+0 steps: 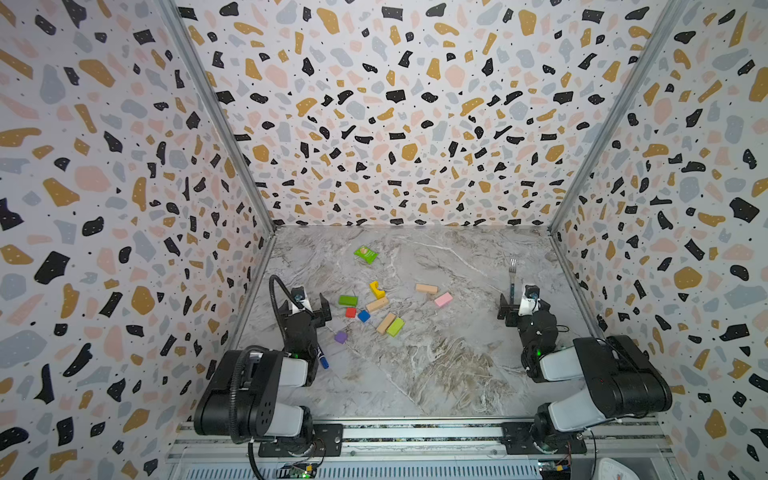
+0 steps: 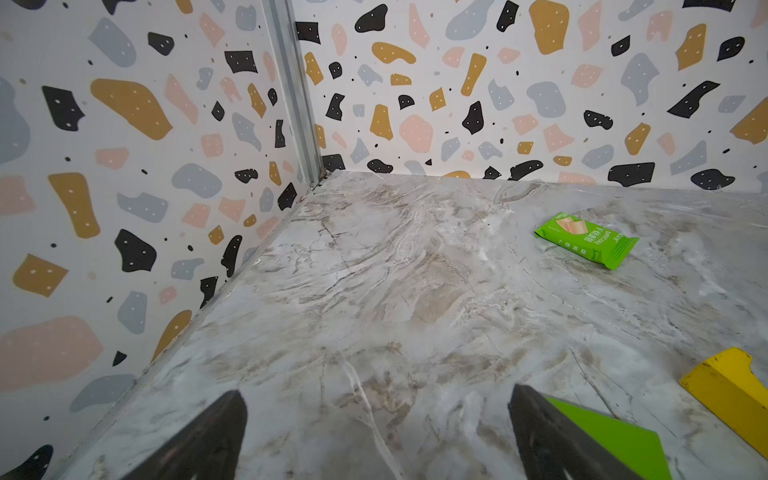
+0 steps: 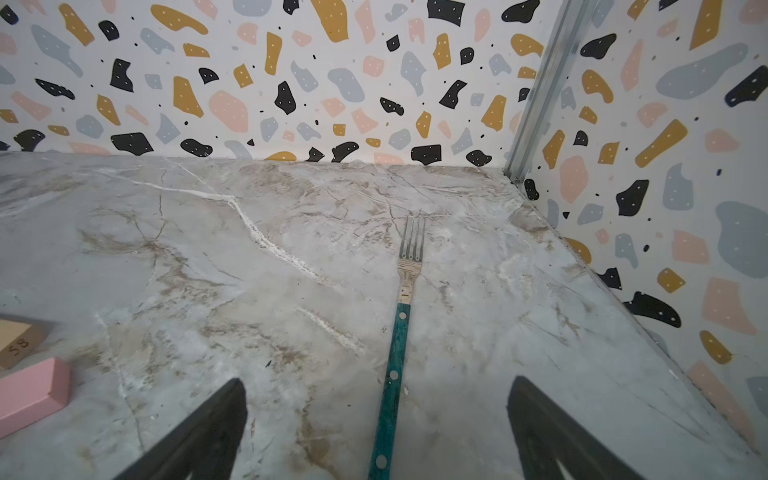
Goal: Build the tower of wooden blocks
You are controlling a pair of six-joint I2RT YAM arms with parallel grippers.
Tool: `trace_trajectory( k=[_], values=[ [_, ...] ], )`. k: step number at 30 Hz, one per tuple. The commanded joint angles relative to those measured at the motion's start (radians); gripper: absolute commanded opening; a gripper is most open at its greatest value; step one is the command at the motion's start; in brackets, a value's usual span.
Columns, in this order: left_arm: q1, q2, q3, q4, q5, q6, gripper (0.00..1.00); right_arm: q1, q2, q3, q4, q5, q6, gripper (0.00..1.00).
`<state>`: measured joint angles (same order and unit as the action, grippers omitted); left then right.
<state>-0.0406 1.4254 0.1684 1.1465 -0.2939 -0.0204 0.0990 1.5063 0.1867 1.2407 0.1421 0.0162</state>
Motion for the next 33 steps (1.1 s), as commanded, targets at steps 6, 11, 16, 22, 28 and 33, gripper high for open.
trace_trajectory(
  k=[6, 11, 16, 22, 28, 33],
  values=[
    [-0.004, -0.008, 0.010, 0.064, -0.008, -0.010, 1.00, -0.003, -0.018, 0.019, 0.006, -0.009, -0.007, 0.99],
    [-0.004, -0.007, 0.012, 0.061, -0.007, -0.009, 1.00, -0.003, -0.018, 0.017, 0.006, -0.007, -0.007, 0.99],
    [-0.004, -0.007, 0.012, 0.061, -0.010, -0.009, 1.00, -0.003, -0.018, 0.019, 0.006, -0.008, -0.006, 0.99],
    [-0.005, -0.009, 0.011, 0.062, -0.013, -0.010, 1.00, -0.003, -0.018, 0.019, 0.003, -0.008, -0.009, 0.99],
    [-0.008, -0.010, 0.010, 0.062, -0.020, -0.009, 1.00, -0.001, -0.021, 0.014, 0.008, -0.008, -0.013, 0.99],
    [-0.033, -0.060, 0.065, -0.072, -0.031, 0.014, 1.00, 0.018, -0.029, -0.001, 0.037, 0.011, -0.027, 0.99]
  ],
)
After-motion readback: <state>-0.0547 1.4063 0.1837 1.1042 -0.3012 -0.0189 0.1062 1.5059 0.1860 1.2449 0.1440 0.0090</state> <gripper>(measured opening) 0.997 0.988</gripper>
